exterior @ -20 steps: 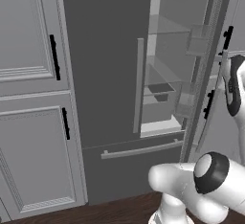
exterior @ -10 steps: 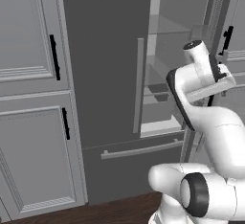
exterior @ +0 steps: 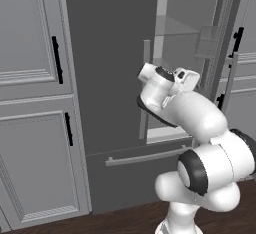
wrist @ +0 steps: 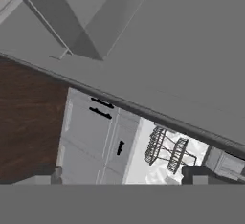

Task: Take the strawberry from the fridge and place it on top of the pancake, located on the dining counter.

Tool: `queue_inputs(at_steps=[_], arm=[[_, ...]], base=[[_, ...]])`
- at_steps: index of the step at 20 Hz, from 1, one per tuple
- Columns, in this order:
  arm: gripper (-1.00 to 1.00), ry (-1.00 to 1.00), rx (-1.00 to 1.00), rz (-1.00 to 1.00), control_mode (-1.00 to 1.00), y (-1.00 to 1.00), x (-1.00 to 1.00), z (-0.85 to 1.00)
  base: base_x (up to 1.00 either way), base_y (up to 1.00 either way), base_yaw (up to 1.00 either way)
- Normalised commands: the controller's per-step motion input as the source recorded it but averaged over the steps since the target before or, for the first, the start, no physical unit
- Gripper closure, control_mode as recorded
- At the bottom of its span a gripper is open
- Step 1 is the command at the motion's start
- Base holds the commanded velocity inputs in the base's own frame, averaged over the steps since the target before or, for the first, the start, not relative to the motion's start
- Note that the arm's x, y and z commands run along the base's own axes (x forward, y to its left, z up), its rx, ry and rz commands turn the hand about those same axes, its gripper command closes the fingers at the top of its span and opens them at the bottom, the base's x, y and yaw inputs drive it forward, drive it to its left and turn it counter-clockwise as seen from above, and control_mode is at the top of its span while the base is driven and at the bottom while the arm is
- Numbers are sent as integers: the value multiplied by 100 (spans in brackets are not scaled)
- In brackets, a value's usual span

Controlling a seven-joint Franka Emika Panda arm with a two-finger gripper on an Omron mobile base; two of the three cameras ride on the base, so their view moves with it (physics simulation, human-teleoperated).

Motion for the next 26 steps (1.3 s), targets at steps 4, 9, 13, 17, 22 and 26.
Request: queue_inputs(at_steps=[4,9,13,17,22,26], arm=[[-100,8,-2,54,-100,-48,70,-24],[-100,5,-1,40,-100,-51,33,-25],[-100,5,0,30,-100,-63,17,-11],[-100,16,0,5,-100,-60,-34,0],[-100,23,0,0,-100,-79,-54,4],[-100,25,0,-3,-100,-99,-45,3]], base=[[0,0,0],[0,0,0],[0,0,0],[0,0,0],[0,0,0],[0,0,0]])
